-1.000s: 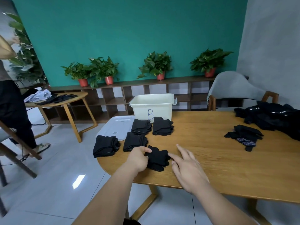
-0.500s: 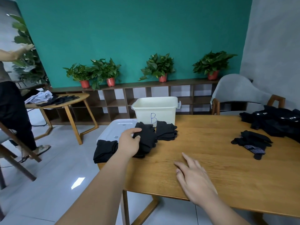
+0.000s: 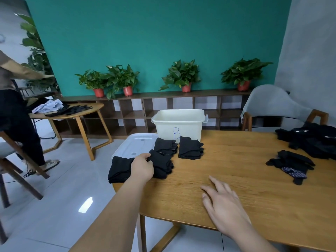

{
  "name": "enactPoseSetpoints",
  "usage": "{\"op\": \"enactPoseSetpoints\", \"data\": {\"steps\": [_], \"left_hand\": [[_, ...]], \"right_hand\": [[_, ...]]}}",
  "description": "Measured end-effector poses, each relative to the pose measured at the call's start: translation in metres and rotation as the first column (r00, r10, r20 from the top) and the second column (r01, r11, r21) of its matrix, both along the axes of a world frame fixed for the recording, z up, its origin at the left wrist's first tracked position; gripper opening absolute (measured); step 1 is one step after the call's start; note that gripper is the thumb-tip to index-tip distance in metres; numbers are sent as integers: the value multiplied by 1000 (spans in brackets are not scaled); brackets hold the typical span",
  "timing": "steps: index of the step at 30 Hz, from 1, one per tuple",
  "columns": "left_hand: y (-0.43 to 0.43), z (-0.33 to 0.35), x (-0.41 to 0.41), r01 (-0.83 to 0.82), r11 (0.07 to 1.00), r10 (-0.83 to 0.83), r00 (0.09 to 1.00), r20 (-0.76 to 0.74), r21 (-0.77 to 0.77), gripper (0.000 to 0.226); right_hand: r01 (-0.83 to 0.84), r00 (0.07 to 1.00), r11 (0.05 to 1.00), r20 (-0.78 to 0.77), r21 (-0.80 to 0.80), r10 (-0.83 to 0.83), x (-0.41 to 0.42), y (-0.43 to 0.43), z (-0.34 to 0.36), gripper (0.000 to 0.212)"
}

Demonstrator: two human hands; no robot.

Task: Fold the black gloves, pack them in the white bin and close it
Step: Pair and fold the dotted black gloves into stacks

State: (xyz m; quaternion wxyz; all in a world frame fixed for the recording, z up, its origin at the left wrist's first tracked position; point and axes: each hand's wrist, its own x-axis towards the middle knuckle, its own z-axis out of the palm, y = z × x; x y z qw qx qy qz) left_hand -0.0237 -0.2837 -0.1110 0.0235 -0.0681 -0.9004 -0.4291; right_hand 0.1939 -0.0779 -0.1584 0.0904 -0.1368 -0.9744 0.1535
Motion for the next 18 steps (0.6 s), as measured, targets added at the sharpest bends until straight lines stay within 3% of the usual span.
{"op": "enactPoseSetpoints", "data": {"steps": [5,8,10,13,18], "left_hand": [[6,-15,6,-20,954,-31,986,-165,-300,50],[13,-17,13,31,888,-192,932,-308,-459,54],[17,-21,15,98,818,-298,915,-272,-567,62],[22,-30,18,177,723,-304,949,-78,-668,79],[29,-38,20,178,686,-250,968,1,-705,91]], "right_hand": [[-1,1000,1000,-9,1,1,-1,0,-1,53],[0,1000,1000,-6,9,0,-2,1,-2,54],[-3,1000,1000,-7,13,4,-1,0,-3,54],[-1,1000,1000,-7,15,1,-2,0,-2,53],[-2,1000,1000,-26,30,2,-4,1,-5,53]]}}
